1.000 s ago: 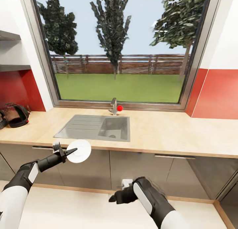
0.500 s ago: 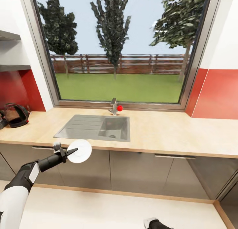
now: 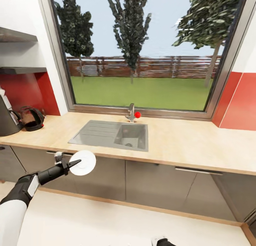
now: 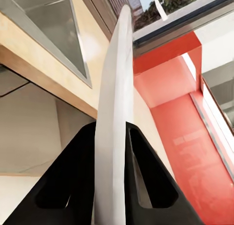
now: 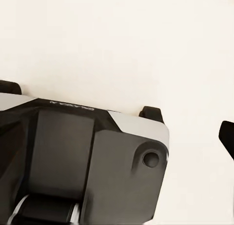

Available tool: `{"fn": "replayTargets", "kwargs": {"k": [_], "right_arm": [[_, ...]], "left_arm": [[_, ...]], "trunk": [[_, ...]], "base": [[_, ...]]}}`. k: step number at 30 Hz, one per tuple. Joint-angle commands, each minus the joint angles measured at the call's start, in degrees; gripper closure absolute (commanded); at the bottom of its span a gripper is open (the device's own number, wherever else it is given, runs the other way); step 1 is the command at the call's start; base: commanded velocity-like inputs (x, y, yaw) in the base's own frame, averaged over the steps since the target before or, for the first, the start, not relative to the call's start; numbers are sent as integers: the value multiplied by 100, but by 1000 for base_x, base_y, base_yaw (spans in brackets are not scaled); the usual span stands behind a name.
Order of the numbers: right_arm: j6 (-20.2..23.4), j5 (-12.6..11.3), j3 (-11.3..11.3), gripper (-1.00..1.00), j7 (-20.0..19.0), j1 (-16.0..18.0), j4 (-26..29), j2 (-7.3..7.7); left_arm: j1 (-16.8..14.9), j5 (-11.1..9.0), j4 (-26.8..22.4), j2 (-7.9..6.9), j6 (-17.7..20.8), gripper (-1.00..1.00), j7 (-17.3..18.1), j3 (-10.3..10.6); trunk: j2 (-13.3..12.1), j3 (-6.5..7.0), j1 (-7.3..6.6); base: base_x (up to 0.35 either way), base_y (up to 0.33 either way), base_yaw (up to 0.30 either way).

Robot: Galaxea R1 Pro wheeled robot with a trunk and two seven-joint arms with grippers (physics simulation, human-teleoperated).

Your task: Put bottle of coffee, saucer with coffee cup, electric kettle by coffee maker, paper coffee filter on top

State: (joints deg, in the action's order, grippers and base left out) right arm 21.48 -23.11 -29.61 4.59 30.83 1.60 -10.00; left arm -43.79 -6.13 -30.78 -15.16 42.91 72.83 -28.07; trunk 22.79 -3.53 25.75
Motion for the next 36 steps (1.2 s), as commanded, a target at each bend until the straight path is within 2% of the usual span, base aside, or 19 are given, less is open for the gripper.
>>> {"fn": "replayTargets", "kwargs": {"k": [1, 8, 16, 36], "right_arm": [[32, -58, -44, -100, 32, 3, 9, 0], [31, -46, -51, -100, 42, 2, -2, 30], [28, -46, -53, -100, 39, 2, -7, 33], [23, -45, -53, -100, 24, 2, -11, 25]], "left_arm": [[-6, -4, 2, 2, 37, 100, 0, -7], [-6, -2, 2, -19, 43, 100, -1, -22], [-6, -4, 2, -21, 31, 100, 10, -25], [-6, -11, -7, -40, 50, 100, 20, -73]], "trunk": [[13, -20, 3], [13, -62, 3], [13, -107, 3], [13, -214, 3]], "base": [[0, 0, 198], [41, 0, 222], [295, 65, 234], [241, 262, 238]]}}
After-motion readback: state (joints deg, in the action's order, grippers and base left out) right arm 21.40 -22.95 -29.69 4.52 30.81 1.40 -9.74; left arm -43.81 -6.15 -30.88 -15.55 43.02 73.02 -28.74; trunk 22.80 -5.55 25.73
